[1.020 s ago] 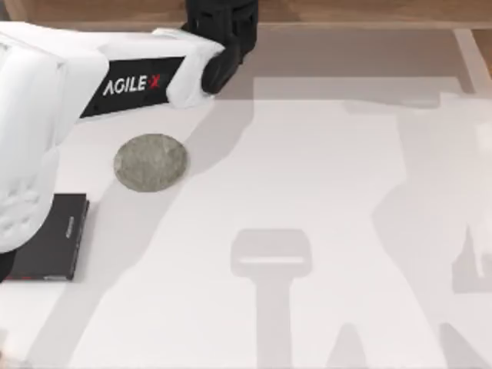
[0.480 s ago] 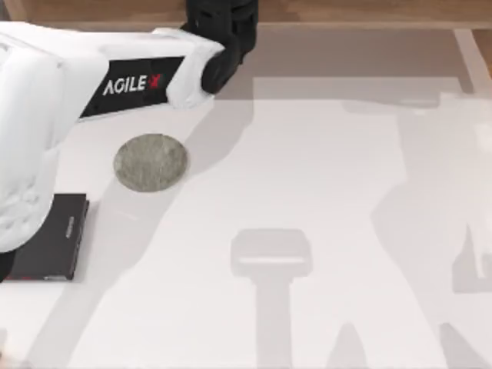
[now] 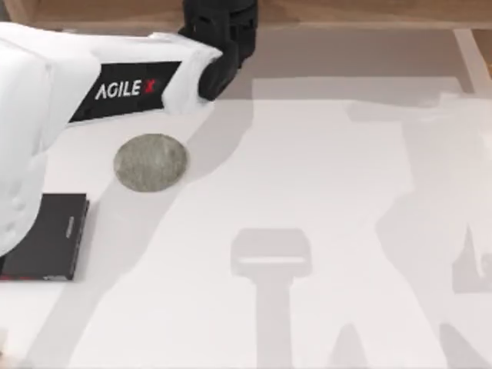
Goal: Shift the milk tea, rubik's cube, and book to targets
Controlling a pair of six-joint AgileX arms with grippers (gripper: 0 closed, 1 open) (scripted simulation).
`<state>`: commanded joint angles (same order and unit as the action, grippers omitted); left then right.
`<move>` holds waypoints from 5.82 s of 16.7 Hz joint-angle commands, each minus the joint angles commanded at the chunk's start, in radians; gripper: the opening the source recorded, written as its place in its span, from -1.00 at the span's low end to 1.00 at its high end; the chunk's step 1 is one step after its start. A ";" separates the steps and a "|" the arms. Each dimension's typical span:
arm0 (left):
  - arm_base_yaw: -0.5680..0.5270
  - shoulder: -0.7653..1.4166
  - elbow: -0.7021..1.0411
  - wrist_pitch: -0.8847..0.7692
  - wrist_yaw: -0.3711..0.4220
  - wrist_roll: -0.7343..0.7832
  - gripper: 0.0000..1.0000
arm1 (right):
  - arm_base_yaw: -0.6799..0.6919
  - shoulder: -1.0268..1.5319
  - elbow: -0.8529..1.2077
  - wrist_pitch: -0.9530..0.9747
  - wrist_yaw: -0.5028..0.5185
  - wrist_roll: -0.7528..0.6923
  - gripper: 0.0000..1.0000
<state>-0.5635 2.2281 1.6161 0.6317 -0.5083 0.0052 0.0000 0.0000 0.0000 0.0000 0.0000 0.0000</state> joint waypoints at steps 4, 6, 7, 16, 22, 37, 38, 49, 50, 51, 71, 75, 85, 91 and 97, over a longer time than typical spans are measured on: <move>-0.040 -0.115 -0.182 0.054 -0.041 0.002 -1.00 | 0.000 0.000 0.000 0.000 0.000 0.000 1.00; -0.059 -0.167 -0.260 0.080 -0.061 0.003 -1.00 | 0.000 0.000 0.000 0.000 0.000 0.000 1.00; -0.066 -0.186 -0.284 0.089 -0.068 0.003 -1.00 | 0.000 0.000 0.000 0.000 0.000 0.000 1.00; -0.067 -0.231 -0.369 0.166 -0.074 0.004 -1.00 | 0.000 0.000 0.000 0.000 0.000 0.000 1.00; -0.010 -0.268 -0.690 0.493 -0.022 0.001 -1.00 | 0.000 0.000 0.000 0.000 0.000 0.000 1.00; 0.112 -0.178 -0.942 0.762 0.114 0.006 -1.00 | 0.000 0.000 0.000 0.000 0.000 0.000 1.00; 0.112 -0.161 -0.942 0.778 0.114 0.006 -1.00 | 0.000 0.000 0.000 0.000 0.000 0.000 1.00; 0.116 -0.065 -0.943 0.870 0.117 0.004 -0.85 | 0.000 0.000 0.000 0.000 0.000 0.000 1.00; 0.116 -0.065 -0.943 0.870 0.117 0.004 -0.70 | 0.000 0.000 0.000 0.000 0.000 0.000 1.00; 0.116 -0.065 -0.943 0.870 0.117 0.004 -0.55 | 0.000 0.000 0.000 0.000 0.000 0.000 1.00; 0.114 -0.066 -0.947 0.873 0.116 0.004 1.00 | 0.000 0.000 0.000 0.000 0.000 0.000 1.00; 0.087 -0.090 -1.023 0.923 0.089 0.004 1.00 | 0.000 0.000 0.000 0.000 0.000 0.000 1.00; 0.072 -0.174 -1.075 0.882 0.069 0.005 1.00 | 0.000 0.000 0.000 0.000 0.000 0.000 1.00; 0.049 -0.384 -1.124 0.730 0.043 0.007 1.00 | 0.000 0.000 0.000 0.000 0.000 0.000 1.00; 0.055 -0.390 -1.114 0.725 0.044 0.006 1.00 | 0.000 0.000 0.000 0.000 0.000 0.000 1.00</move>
<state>-0.5087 1.8377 0.5016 1.3568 -0.4642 0.0115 0.0000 0.0000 0.0000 0.0000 0.0000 0.0000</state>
